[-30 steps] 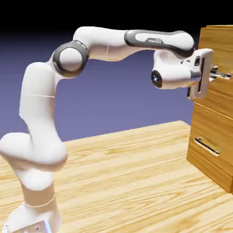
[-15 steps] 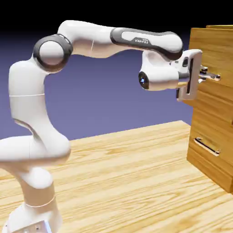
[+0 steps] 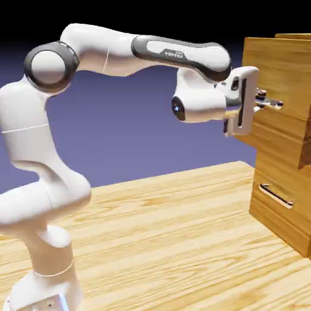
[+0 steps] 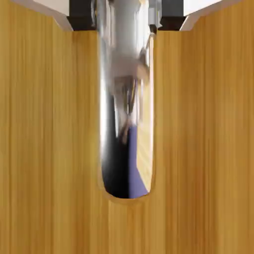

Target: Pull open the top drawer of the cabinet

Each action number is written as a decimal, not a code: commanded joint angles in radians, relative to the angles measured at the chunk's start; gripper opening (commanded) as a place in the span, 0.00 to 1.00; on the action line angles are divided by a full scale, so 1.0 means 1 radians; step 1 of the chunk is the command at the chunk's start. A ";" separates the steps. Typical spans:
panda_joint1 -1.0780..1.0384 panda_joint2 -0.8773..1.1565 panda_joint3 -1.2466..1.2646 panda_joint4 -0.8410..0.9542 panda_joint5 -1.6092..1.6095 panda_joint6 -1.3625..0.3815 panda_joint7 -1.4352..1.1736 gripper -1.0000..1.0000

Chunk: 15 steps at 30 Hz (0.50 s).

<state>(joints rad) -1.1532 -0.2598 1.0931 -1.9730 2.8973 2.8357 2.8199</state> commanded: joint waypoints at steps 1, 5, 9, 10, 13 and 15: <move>0.036 -0.005 -0.036 -0.012 0.000 -0.002 0.000 0.00; 0.181 -0.033 -0.177 -0.066 -0.004 -0.008 0.005 0.00; 0.326 -0.049 -0.315 -0.109 0.004 -0.006 -0.020 0.00; 0.356 -0.082 -0.346 -0.142 -0.013 -0.011 0.012 0.00; 0.444 -0.176 -0.433 -0.238 -0.052 -0.021 0.081 0.00; 0.516 -0.174 -0.500 -0.250 -0.030 -0.013 0.035 0.00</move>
<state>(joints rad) -0.6367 -0.4334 0.5932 -2.2227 2.8666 2.8239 2.8551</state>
